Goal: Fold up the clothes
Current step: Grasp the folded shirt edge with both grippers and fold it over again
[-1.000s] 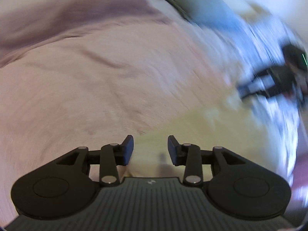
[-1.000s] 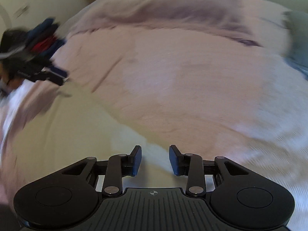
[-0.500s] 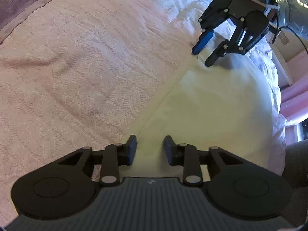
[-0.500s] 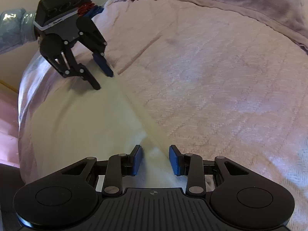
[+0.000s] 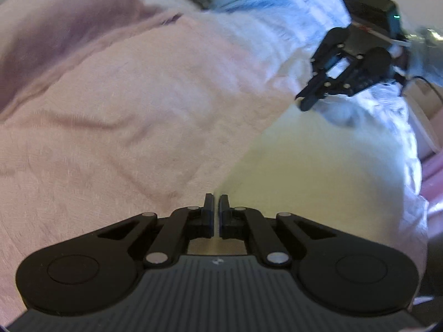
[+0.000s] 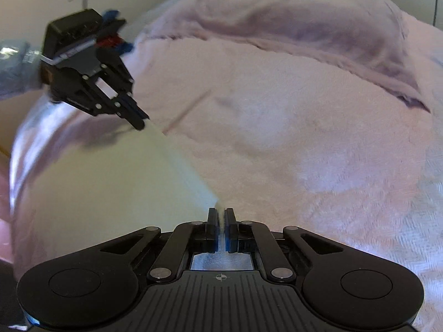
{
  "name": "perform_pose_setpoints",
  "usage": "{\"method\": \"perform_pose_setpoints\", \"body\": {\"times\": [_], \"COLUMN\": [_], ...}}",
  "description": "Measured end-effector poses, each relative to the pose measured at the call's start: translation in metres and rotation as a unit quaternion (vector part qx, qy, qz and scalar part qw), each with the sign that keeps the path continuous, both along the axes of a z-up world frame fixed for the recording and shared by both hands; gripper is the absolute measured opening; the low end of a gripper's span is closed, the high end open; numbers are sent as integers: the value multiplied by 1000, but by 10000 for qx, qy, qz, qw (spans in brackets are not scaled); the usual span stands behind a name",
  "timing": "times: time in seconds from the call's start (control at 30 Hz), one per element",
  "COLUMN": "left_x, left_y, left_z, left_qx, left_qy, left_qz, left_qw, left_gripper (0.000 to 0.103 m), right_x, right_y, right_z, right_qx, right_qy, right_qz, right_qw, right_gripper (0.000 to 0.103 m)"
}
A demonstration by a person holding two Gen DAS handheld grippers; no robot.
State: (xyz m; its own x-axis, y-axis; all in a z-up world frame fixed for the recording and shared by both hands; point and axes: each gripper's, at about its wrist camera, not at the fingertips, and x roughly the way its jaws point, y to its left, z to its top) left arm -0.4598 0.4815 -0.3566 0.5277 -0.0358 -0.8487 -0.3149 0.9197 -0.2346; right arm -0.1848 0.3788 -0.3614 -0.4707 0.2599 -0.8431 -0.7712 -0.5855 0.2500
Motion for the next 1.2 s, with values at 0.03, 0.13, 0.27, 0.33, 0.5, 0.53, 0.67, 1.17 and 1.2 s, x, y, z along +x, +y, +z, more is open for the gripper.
{"method": "perform_pose_setpoints", "body": {"times": [0.03,0.13,0.27,0.33,0.5,0.53,0.67,1.17,1.2], "left_x": [3,8,-18,-47,-144,-160,-195,-174,-169], "left_y": [-3,-13,-13,-16,-74,-94,-174,-217,-218], "left_z": [-9,-27,-17,-5,28,32,38,10,5], "left_qx": [3,60,6,-168,-1310,-1508,-2195,-1573,-1486], "left_qy": [128,376,244,144,-427,-513,-936,-829,-568], "left_qz": [32,276,1483,2348,4058,4298,4986,4766,4779], "left_qw": [9999,9989,9886,9718,9035,8888,8334,8610,8639], "left_gripper": [2,6,29,25,34,36,46,5,6], "right_x": [-4,-19,-13,1,53,63,75,82,75], "right_y": [-1,-4,-19,-34,-115,-137,-212,-242,-239], "right_z": [-6,-25,-15,1,42,45,46,23,17], "right_qx": [-70,-195,104,357,-10,-209,-838,-1047,-1159], "right_qy": [-108,-557,-789,-797,97,312,987,1637,1455], "right_qz": [-11,-61,-797,-1474,-3174,-3425,-4123,-4684,-4654], "right_qw": [9999,9982,9936,9852,9482,9388,9018,8619,8654], "right_gripper": [2,3,45,54,54,54,54,2,2]}}
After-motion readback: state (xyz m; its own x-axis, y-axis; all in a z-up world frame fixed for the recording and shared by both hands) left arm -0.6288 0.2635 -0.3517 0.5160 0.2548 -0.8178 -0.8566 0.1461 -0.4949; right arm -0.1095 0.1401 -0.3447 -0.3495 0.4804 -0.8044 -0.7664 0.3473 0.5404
